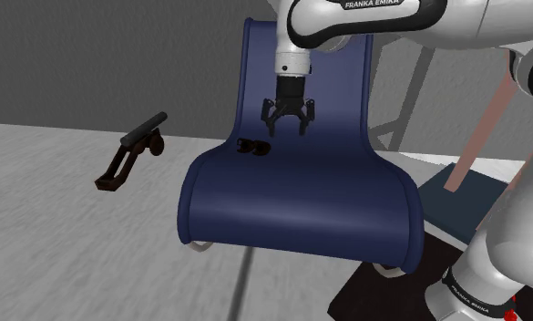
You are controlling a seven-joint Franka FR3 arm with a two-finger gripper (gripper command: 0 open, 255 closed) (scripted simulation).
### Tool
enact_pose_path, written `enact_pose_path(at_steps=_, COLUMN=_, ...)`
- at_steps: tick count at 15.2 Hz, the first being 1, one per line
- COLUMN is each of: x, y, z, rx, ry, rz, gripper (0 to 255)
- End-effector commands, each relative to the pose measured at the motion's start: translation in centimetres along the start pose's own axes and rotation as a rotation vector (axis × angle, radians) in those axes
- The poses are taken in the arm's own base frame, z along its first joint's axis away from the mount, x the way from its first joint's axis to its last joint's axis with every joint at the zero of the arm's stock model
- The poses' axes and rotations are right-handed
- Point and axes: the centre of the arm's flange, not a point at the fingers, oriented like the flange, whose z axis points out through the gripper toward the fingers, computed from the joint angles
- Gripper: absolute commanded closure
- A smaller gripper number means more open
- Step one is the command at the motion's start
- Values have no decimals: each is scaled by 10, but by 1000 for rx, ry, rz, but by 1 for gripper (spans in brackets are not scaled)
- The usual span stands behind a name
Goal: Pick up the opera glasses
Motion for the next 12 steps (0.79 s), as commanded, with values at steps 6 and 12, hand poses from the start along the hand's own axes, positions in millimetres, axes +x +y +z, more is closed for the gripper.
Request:
enact_pose_path(at_steps=6, x=54, y=-60, z=2, rx=14, ry=-47, rz=104, gripper=0)
enact_pose_path(at_steps=12, x=60, y=-57, z=33, rx=14, ry=-47, rz=104, gripper=0)
